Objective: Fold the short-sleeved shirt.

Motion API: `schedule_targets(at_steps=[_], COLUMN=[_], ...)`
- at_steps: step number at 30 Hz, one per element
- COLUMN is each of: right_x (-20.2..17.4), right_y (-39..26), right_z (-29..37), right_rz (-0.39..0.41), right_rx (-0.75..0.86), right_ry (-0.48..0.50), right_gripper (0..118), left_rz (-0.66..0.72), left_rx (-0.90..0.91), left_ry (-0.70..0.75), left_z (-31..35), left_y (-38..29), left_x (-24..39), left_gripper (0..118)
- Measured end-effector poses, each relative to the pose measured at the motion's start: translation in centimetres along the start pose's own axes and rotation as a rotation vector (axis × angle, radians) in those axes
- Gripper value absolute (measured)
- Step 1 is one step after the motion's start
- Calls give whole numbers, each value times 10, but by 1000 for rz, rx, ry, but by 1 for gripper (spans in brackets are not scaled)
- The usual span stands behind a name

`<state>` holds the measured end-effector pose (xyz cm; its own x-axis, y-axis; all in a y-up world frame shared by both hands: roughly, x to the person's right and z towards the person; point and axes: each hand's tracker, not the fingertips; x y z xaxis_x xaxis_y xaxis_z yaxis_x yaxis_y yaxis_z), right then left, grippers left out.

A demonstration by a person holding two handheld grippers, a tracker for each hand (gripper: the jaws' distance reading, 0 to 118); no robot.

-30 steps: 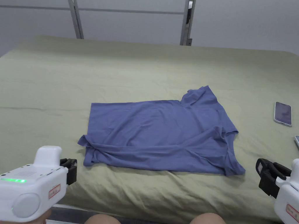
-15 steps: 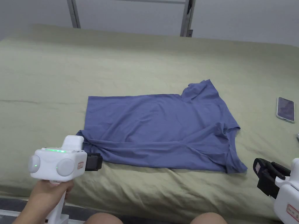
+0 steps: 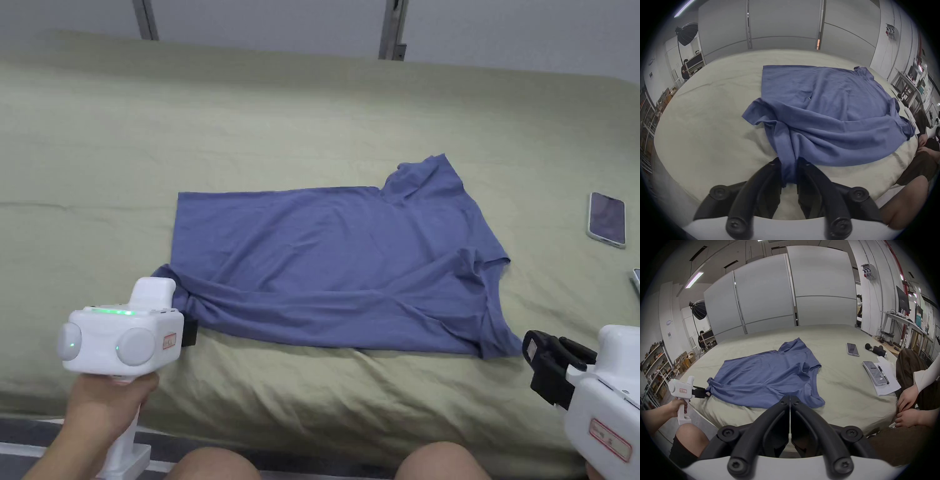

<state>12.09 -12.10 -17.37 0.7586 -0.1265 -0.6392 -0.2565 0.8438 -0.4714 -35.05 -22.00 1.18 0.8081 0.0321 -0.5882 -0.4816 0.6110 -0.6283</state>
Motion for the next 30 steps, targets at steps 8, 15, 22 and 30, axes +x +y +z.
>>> schedule_targets(at_steps=[8, 15, 22, 30], right_x=[9, 30, 52, 54], right_y=[-10, -3, -14, -14], right_z=[-27, -57, -135, -179], right_rz=[19, 4, 35, 38], right_rx=[-63, -124, -339, -323], right_ry=[-8, -70, -86, -87], right_gripper=[4, 4, 114, 113], left_rz=[49, 44, 47, 54], left_rx=[74, 75, 55, 32], left_ry=[-65, -54, -51, -52], left_z=[33, 49, 45, 42], left_y=[13, 8, 11, 16], left_x=[-22, -3, -7, -9], left_gripper=[12, 12, 12, 12])
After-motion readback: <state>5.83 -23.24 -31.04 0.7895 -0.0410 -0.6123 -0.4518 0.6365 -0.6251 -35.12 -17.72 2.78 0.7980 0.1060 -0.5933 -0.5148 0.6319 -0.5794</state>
